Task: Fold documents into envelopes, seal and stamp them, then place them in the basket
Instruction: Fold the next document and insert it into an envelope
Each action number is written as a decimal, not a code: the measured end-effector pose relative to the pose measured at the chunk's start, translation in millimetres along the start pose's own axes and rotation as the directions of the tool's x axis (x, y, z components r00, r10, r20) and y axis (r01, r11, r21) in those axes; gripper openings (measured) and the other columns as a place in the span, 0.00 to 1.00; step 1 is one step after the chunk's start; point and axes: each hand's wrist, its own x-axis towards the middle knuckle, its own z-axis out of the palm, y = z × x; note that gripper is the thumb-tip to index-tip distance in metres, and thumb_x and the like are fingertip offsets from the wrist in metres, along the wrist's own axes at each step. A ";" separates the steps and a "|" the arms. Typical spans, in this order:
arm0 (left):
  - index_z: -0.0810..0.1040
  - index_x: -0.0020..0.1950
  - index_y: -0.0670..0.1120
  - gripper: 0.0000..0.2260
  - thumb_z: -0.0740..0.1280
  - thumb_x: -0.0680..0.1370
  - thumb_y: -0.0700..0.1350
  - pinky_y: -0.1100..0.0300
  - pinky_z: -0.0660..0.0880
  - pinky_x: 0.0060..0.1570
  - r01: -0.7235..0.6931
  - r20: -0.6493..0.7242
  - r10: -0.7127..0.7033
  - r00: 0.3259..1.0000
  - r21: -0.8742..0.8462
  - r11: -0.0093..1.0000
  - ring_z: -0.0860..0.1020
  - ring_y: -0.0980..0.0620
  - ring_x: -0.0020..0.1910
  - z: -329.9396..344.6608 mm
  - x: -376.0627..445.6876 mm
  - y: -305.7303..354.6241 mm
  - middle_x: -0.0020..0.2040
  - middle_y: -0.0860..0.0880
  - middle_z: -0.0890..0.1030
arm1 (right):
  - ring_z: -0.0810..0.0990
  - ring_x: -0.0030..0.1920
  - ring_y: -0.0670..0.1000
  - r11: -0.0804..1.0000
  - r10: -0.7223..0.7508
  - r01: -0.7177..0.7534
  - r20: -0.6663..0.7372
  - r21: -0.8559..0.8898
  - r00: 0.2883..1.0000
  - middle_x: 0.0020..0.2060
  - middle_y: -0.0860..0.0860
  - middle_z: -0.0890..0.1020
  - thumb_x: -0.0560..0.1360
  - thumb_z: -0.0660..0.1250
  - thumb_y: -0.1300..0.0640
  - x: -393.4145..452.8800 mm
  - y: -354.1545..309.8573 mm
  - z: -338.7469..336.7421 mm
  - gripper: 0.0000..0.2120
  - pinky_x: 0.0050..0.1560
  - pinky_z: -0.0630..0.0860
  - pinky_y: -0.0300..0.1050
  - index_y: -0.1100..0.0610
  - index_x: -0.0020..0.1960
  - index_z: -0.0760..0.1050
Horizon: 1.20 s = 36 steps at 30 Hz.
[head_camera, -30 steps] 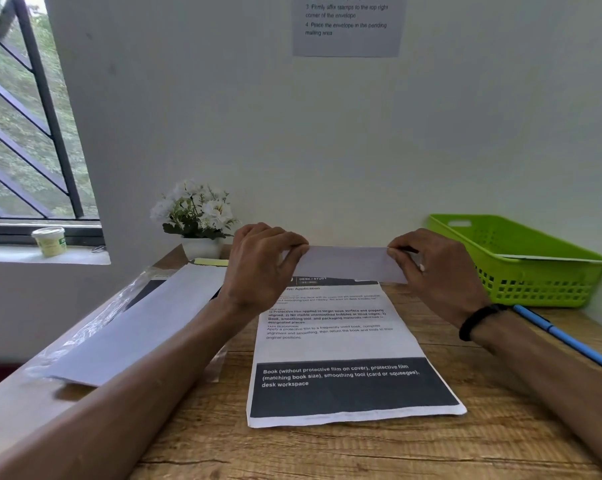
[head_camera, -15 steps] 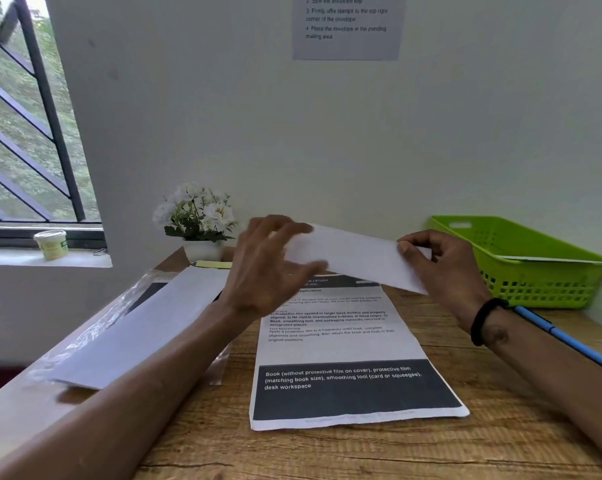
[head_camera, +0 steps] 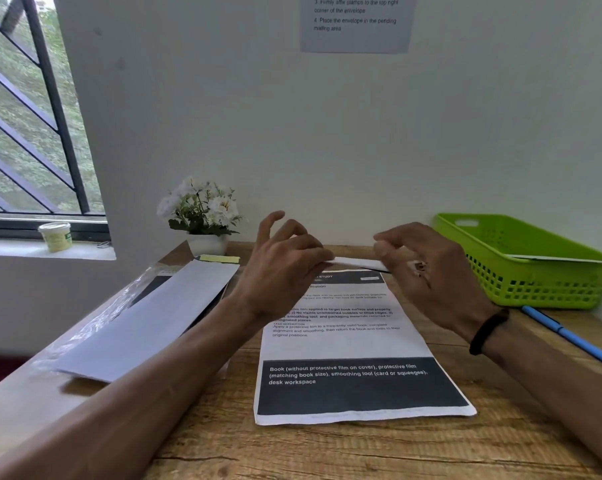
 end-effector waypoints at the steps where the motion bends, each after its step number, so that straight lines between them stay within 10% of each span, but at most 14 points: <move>1: 0.88 0.55 0.50 0.09 0.69 0.81 0.50 0.36 0.65 0.70 -0.007 0.007 0.007 1.000 -0.001 1.000 0.79 0.47 0.53 0.6 0.1 1.6 0.50 0.53 0.87 | 0.82 0.50 0.49 0.997 -0.075 0.075 0.013 -0.015 0.997 0.49 0.48 0.84 0.81 0.69 0.49 -0.2 -5.2 1.8 0.11 0.53 0.78 0.47 0.55 0.55 0.82; 11: 0.85 0.59 0.49 0.13 0.63 0.86 0.52 0.40 0.66 0.71 -0.058 0.032 0.059 0.998 -0.047 0.997 0.78 0.49 0.51 2.2 4.0 19.1 0.46 0.53 0.86 | 0.84 0.45 0.54 0.955 -0.270 0.278 0.089 -0.099 0.959 0.47 0.52 0.85 0.79 0.72 0.59 -3.6 -4.8 11.7 0.09 0.45 0.82 0.52 0.55 0.59 0.83; 36: 0.85 0.62 0.44 0.14 0.62 0.84 0.45 0.44 0.70 0.59 0.185 0.059 -0.184 0.981 -0.003 0.983 0.80 0.45 0.51 -5.6 -8.2 -32.9 0.48 0.47 0.87 | 0.80 0.49 0.53 0.971 0.043 -0.050 -0.037 -0.235 0.998 0.47 0.49 0.83 0.79 0.69 0.65 0.6 32.4 -9.5 0.07 0.49 0.75 0.47 0.56 0.53 0.82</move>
